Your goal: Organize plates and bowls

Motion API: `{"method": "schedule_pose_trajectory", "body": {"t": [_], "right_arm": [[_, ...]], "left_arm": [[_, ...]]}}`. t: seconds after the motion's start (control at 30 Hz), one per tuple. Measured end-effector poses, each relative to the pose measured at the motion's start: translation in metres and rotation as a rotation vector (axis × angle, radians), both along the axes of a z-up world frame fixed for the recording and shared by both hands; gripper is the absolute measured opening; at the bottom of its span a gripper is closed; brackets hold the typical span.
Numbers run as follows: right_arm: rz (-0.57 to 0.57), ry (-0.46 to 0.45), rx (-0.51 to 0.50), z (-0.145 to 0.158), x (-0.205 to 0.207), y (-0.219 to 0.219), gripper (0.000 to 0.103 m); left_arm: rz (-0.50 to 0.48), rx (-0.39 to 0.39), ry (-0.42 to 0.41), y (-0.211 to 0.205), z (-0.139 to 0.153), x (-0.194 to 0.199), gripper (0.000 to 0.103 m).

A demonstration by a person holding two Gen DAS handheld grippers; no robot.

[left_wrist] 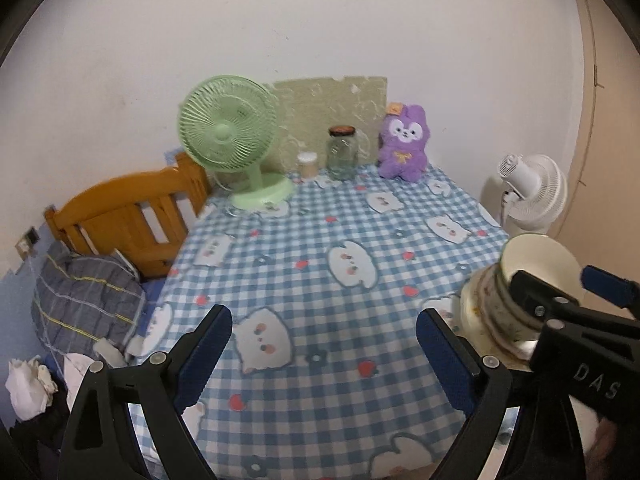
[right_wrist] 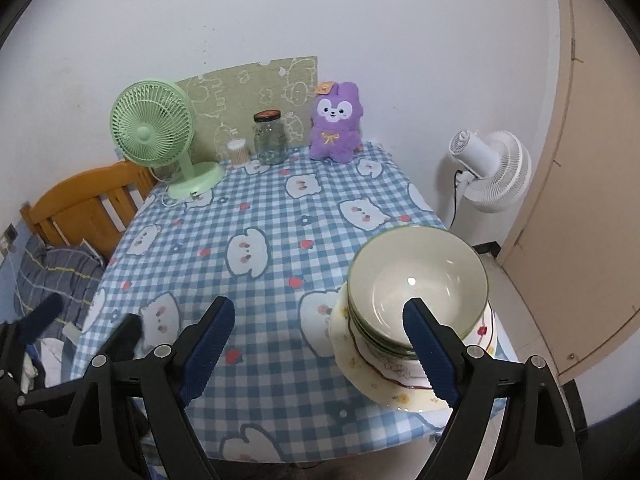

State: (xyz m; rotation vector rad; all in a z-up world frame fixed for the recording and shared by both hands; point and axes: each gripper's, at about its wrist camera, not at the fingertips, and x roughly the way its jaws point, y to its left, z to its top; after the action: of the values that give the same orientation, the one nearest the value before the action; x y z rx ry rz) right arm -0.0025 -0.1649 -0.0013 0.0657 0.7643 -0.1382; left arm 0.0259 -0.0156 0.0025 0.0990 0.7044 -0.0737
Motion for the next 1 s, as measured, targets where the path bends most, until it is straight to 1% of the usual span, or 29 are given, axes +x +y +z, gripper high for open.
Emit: {"method": "schedule_pose_trajectory", "body": {"t": [0.07, 0.17, 0.23, 0.43, 0.53, 0.67, 1.0], "right_arm": [[0.003, -0.009, -0.013, -0.007, -0.006, 0.002, 0.088], [0.013, -0.023, -0.022, -0.014, -0.016, 0.002, 0.088], [0.023, -0.029, -0.029, -0.018, -0.024, 0.003, 0.088], [0.055, -0.021, -0.034, -0.031, -0.041, 0.005, 0.088], [0.049, -0.006, -0.040, -0.038, -0.044, 0.006, 0.088], [0.043, -0.004, -0.018, -0.044, -0.048, 0.003, 0.088], [0.052, -0.012, -0.012, -0.047, -0.052, 0.001, 0.088]], "left_arm": [[0.006, 0.011, -0.004, 0.003, -0.007, -0.005, 0.095], [0.007, -0.004, 0.019, 0.008, -0.017, -0.011, 0.095], [0.005, -0.005, 0.014, 0.010, -0.020, -0.018, 0.095], [0.036, -0.018, 0.012, 0.014, -0.030, -0.038, 0.095], [0.055, -0.008, 0.014, 0.015, -0.037, -0.044, 0.095], [0.077, 0.017, -0.027, 0.014, -0.040, -0.051, 0.095], [0.061, -0.046, -0.011, 0.016, -0.044, -0.055, 0.095]]}}
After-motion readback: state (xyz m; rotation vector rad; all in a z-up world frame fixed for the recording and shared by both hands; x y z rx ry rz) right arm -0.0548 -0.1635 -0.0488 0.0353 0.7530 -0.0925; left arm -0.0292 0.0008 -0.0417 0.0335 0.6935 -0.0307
